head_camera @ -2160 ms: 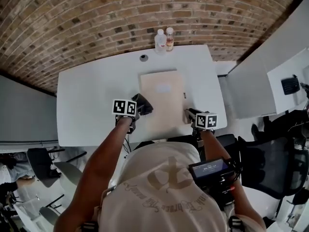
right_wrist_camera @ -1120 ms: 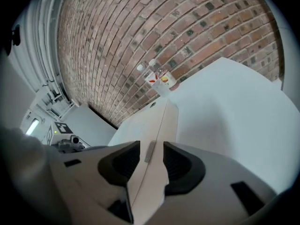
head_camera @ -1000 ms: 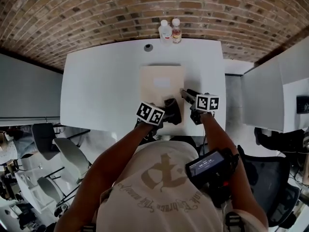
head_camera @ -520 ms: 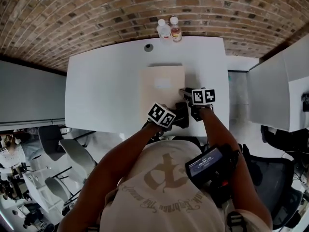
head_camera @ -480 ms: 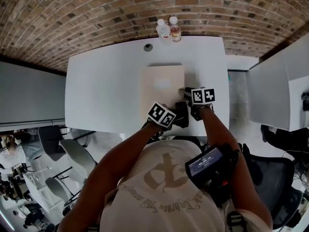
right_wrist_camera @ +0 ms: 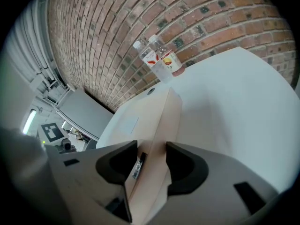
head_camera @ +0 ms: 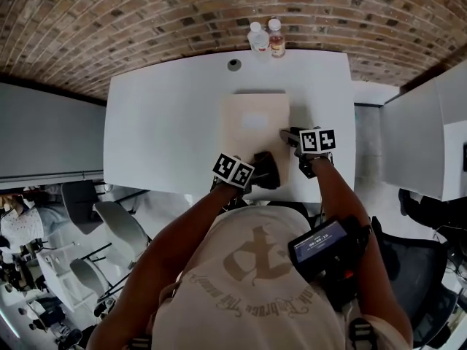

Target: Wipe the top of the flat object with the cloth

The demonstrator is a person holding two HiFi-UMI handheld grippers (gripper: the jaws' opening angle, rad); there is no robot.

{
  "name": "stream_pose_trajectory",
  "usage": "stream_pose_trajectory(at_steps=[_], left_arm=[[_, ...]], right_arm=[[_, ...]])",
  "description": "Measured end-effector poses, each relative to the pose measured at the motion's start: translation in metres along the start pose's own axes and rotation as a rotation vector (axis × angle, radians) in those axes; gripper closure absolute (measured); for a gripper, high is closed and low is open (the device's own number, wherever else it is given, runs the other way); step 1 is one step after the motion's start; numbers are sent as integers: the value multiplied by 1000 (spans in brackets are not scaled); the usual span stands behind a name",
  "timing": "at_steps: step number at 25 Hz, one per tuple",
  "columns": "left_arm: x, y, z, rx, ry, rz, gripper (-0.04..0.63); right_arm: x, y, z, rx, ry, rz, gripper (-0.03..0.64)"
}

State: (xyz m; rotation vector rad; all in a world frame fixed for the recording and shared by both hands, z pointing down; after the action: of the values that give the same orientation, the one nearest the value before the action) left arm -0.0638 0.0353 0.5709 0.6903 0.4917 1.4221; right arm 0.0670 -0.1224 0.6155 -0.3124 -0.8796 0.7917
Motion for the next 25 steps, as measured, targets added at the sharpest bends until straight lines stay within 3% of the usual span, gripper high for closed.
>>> stream_pose_trajectory(at_steps=[6, 15, 25], left_arm=[[13, 41, -41, 16, -117, -122, 499], [30, 81, -89, -22, -187, -197, 499], [73, 111, -128, -133, -342, -306, 497]], right_arm=[[-1, 1, 0, 1, 3, 0, 414], [-2, 1, 0, -7, 14, -3, 413], [-2, -1, 0, -22, -6, -1, 411]])
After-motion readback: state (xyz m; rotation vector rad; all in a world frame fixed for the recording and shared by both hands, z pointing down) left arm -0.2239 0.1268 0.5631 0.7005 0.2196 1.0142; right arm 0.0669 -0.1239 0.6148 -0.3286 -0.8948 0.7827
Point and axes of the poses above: the fingertips, and each gripper's own axes: z forward along the fingers, y to its left, x out of its underside, the point moved 8 cm from there along -z, backward along the fingers, and after that the axes turned 12 degrees about -z, right-handed, at the moved point
